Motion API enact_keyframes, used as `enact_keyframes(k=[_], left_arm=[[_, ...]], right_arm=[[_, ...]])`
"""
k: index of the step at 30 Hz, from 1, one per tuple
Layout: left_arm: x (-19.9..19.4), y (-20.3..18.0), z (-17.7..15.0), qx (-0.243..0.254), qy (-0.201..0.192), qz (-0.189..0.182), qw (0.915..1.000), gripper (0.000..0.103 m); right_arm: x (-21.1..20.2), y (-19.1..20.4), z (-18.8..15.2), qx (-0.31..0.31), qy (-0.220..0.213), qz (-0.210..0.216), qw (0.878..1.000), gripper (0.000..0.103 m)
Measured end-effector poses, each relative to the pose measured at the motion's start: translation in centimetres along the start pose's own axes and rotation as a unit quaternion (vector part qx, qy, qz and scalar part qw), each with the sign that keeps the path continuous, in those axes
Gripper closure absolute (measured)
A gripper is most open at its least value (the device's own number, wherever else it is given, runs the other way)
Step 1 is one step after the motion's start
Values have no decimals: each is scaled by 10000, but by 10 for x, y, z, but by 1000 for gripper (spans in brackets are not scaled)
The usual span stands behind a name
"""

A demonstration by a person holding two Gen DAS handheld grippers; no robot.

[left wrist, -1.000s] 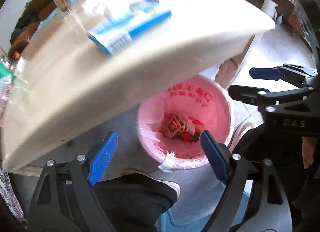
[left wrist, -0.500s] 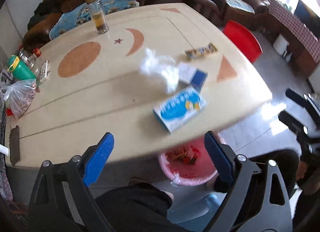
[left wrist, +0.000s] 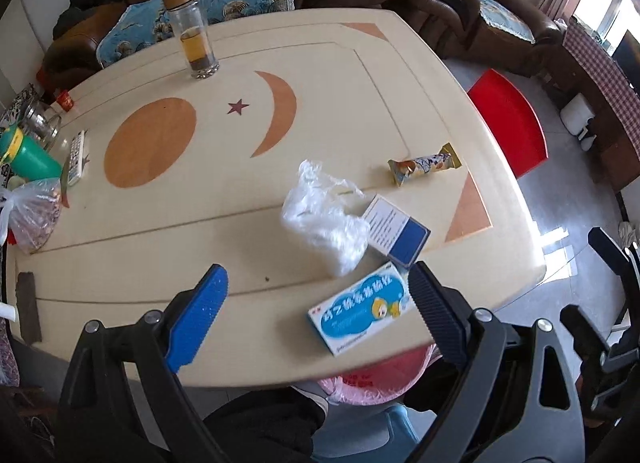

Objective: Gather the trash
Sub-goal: 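Grasp the clear plastic bag with the left tool while the right tool grasps the white-blue box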

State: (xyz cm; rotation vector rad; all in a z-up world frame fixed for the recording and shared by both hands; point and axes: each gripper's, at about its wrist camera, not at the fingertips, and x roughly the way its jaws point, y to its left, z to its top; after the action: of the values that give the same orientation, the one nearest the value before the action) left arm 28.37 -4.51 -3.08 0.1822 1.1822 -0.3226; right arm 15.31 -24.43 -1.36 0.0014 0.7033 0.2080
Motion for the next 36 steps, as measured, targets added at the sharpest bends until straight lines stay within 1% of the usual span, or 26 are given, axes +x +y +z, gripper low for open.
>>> enact_keyframes(k=[3,10,19,23,28,36], left_arm=[[13,-5,10,64,68,123,9999,14],[56,-2,24,15,415,138,9990,14],[106,7,30,-123,827,91,9965,14],[124,8,34,-174,947,71,9953,14],[143,11,41,-257,1070,14,9939,14],[166,18,51,-421,1192,-75,9919,14]], right_arm=[[13,-2,5,-68,43,48,10000,24],[47,-1,7,-179,272,221,9992,24],[111,8,-4,-462,876,517,9937,24],[141,15,-13,-591,1137,633,9897,24],[168,16,-21,-646,1388,730,9855,24],[205,11,-33,-534,1743,869,9794,24]])
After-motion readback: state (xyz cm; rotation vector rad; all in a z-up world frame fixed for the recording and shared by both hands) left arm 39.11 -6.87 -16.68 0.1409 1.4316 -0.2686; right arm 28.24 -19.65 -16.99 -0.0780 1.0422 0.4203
